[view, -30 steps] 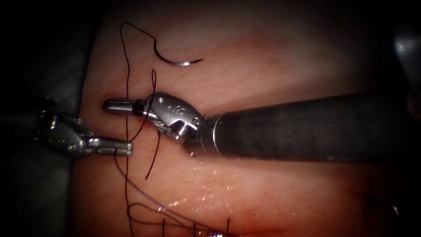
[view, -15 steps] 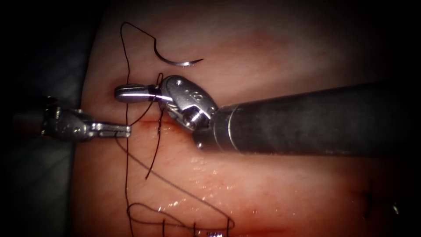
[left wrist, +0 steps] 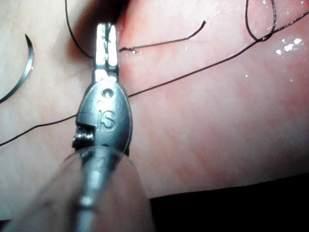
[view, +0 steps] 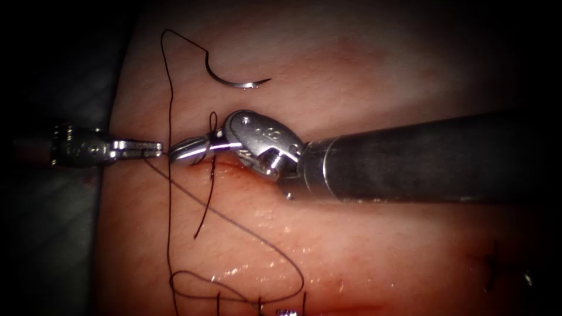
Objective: Wound Closure
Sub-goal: Grab the tail end of the suture with the right grasper.
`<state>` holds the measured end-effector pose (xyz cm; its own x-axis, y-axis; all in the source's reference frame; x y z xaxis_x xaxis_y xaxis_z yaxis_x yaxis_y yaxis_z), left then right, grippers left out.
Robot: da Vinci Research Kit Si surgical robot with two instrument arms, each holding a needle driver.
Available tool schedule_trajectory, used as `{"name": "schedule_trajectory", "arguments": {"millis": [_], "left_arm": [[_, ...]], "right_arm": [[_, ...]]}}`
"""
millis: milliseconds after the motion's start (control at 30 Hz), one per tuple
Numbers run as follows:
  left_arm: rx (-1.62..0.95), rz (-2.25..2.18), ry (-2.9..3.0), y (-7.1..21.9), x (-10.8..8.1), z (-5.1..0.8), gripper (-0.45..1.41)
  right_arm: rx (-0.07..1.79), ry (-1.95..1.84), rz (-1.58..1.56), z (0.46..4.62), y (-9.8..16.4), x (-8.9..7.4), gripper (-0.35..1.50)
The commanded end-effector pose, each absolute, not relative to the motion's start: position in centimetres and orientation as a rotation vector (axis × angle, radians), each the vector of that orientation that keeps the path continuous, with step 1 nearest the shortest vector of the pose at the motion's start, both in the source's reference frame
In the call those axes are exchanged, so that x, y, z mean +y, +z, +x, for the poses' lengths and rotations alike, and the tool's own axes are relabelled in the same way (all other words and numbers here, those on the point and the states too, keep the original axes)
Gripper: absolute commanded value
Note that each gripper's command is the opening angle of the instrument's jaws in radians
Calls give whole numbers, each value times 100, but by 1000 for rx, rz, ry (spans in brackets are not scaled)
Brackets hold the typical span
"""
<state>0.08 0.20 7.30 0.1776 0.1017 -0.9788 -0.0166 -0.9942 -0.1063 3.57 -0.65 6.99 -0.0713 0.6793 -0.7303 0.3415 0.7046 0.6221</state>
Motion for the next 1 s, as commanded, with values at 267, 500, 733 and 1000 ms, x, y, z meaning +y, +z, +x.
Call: {"name": "schedule_trajectory", "arguments": {"millis": [267,500,733,1000], "left_arm": [[-102,-2349,1931,738,20,-9,-45],[-116,-2342,1936,739,19,-18,-45],[-128,-2342,1944,743,16,-17,-45],[-140,-2346,1943,742,12,-10,-45]], "right_arm": [[1571,116,856,367,702,-69,-35],[1515,10,845,381,702,-87,-11],[1363,-125,849,389,711,-107,81],[1202,-269,849,390,723,-127,98]]}}
